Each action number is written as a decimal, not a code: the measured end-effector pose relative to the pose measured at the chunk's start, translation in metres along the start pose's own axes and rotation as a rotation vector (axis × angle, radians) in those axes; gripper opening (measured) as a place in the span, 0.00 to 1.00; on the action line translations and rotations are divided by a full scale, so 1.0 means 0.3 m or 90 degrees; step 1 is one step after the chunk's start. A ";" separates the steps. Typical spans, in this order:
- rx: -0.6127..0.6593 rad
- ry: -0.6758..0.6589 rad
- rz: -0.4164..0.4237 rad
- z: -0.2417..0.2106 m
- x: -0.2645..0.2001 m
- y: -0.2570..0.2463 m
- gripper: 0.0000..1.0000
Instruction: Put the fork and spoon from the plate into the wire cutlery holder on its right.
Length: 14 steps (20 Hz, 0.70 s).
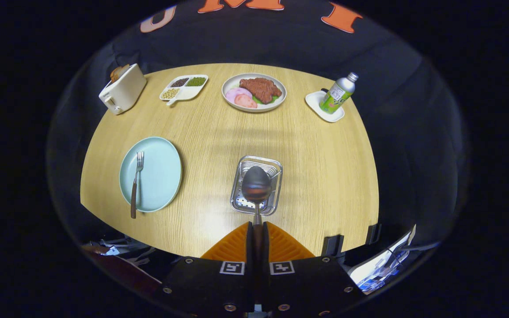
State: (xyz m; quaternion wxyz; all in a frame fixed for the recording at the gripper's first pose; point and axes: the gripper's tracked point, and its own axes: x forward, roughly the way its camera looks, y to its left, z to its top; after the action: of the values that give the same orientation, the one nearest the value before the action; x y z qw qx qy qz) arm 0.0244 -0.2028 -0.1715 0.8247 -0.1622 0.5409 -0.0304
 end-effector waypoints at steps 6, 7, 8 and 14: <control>0.006 0.088 0.001 0.007 0.080 0.003 0.06; 0.007 0.104 0.001 0.004 0.093 0.003 0.06; 0.009 0.113 -0.003 0.009 0.101 0.002 0.06; 0.020 0.137 -0.010 0.036 0.154 0.005 0.09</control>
State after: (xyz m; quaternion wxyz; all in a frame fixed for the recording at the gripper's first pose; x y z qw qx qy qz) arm 0.0529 -0.2092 -0.2089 0.7638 -0.1494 0.6248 -0.0624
